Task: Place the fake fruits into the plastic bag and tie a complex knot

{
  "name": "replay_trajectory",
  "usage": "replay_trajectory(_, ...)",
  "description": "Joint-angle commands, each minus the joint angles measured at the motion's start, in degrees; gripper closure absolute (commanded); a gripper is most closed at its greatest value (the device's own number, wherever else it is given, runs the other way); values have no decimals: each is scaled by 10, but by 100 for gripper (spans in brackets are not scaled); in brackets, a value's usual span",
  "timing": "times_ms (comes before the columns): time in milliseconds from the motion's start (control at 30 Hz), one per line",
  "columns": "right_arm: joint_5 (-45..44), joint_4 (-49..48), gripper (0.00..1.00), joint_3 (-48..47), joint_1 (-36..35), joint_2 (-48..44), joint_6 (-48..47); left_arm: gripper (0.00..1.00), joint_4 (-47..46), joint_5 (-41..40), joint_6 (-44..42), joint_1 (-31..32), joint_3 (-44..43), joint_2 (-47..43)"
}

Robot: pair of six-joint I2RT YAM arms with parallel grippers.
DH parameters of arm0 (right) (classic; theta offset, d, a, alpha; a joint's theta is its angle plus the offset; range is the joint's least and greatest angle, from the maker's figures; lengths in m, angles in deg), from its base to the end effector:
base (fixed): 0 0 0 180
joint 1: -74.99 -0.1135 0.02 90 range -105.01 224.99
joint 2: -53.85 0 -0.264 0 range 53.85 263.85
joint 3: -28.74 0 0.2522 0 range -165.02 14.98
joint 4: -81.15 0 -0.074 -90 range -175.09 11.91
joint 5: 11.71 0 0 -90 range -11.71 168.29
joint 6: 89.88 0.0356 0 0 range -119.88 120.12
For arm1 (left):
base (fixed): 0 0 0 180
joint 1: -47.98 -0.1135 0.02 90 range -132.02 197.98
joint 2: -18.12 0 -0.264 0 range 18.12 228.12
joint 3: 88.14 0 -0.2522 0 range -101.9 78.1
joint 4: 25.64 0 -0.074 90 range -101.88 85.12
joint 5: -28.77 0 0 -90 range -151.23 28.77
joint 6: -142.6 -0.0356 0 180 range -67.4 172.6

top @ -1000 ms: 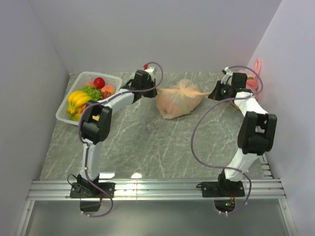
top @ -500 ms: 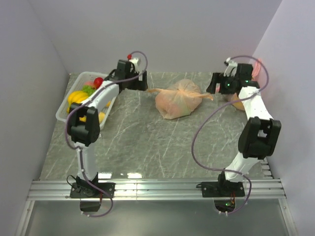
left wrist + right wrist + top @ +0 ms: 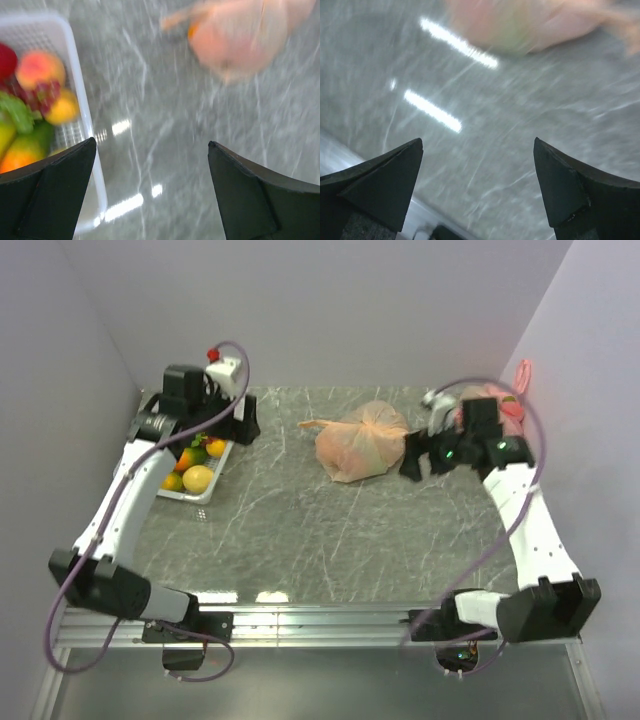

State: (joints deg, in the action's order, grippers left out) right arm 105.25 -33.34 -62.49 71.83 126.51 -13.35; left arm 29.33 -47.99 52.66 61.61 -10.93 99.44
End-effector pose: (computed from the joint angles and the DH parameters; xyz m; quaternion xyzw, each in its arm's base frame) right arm 0.2513 0.0300 0.3686 -0.2155 0.8827 0.1839 0.3749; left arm 0.2949 -0.0799 0.4068 0.1576 0.8624 -0.1569 0.4547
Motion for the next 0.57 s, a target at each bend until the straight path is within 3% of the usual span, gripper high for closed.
replay_trajectory(0,-95,11,1,77,-95,-66,-14,1,47,0,-63,3,95,-53)
replay_trajectory(267,-210,-52,1,217,-231,-123,8,1,32,1,-73,9,252,-163)
replay_trajectory(433,-208,-58,1,224,-237,-133,13,1,29,-3,-64,10,296,-196)
replay_trajectory(533,-181,-52,0,218,-235,-136,24,1,29,8,-50,9,274,-206)
